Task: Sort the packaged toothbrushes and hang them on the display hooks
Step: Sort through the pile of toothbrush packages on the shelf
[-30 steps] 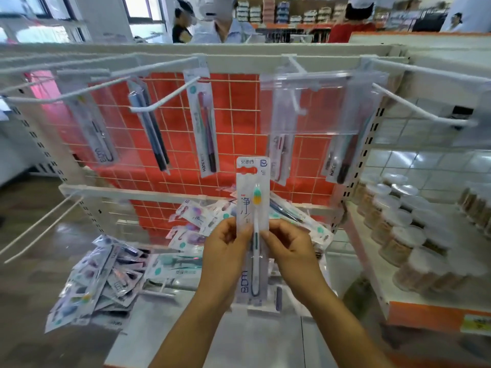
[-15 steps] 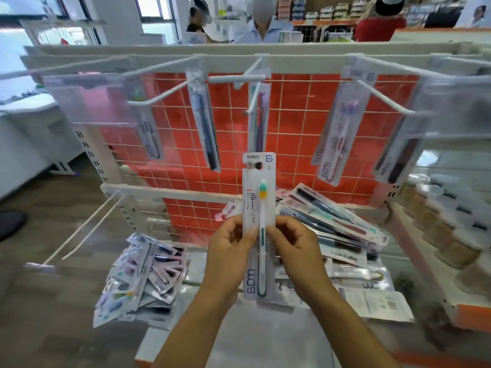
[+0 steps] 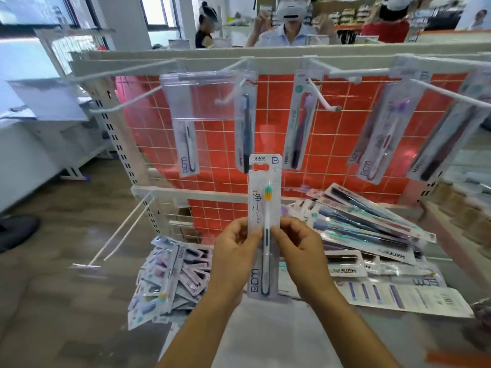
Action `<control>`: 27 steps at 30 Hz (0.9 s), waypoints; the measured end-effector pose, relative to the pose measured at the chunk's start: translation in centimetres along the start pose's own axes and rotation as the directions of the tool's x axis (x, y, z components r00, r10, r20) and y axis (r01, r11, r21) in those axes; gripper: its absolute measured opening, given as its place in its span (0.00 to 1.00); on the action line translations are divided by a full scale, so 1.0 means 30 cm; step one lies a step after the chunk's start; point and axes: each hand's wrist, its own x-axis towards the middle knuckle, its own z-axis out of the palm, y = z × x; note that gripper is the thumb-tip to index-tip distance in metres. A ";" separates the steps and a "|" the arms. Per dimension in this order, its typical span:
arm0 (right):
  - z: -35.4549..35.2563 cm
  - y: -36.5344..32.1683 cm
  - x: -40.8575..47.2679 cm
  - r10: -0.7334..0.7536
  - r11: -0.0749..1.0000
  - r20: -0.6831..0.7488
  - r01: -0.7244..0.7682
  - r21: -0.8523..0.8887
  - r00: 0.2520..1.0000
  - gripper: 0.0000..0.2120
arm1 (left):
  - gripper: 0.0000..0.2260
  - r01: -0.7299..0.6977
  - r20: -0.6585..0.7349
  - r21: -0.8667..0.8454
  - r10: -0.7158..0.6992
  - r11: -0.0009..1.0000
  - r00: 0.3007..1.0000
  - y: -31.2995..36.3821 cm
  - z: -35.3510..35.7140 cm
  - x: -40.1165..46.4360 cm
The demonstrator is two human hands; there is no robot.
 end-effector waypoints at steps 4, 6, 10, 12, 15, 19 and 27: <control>0.072 -0.013 -0.005 -0.039 0.999 -0.004 0.039 -0.019 0.999 0.08 | 0.06 -0.001 -0.001 -0.031 0.001 1.000 1.000 0.012 -0.062 0.016; 0.102 -0.019 -0.009 -0.059 0.998 0.004 0.060 -0.032 0.998 0.07 | 0.07 -0.001 -0.007 -0.051 0.001 0.999 1.000 0.019 -0.089 0.023; 0.151 -0.028 -0.009 -0.058 0.997 0.014 0.058 -0.045 0.998 0.07 | 0.05 -0.001 -0.015 -0.096 0.000 0.995 1.000 0.034 -0.132 0.029; 0.168 -0.030 -0.007 -0.057 0.996 0.025 0.058 -0.065 0.998 0.07 | 0.06 -0.004 -0.031 -0.112 0.001 0.994 1.000 0.037 -0.146 0.032; 0.179 -0.031 -0.005 -0.059 0.993 0.052 0.064 -0.096 0.997 0.07 | 0.06 0.012 -0.054 -0.135 -0.020 0.991 0.998 0.038 -0.154 0.035; 0.175 -0.036 0.002 -0.059 0.991 0.086 0.069 -0.116 0.995 0.08 | 0.06 0.015 -0.117 -0.164 -0.035 0.986 0.993 0.044 -0.156 0.043; 0.186 -0.049 0.019 -0.076 0.985 0.107 0.091 -0.144 0.991 0.08 | 0.07 -0.066 -0.229 -0.117 0.038 0.991 0.973 0.046 -0.201 0.061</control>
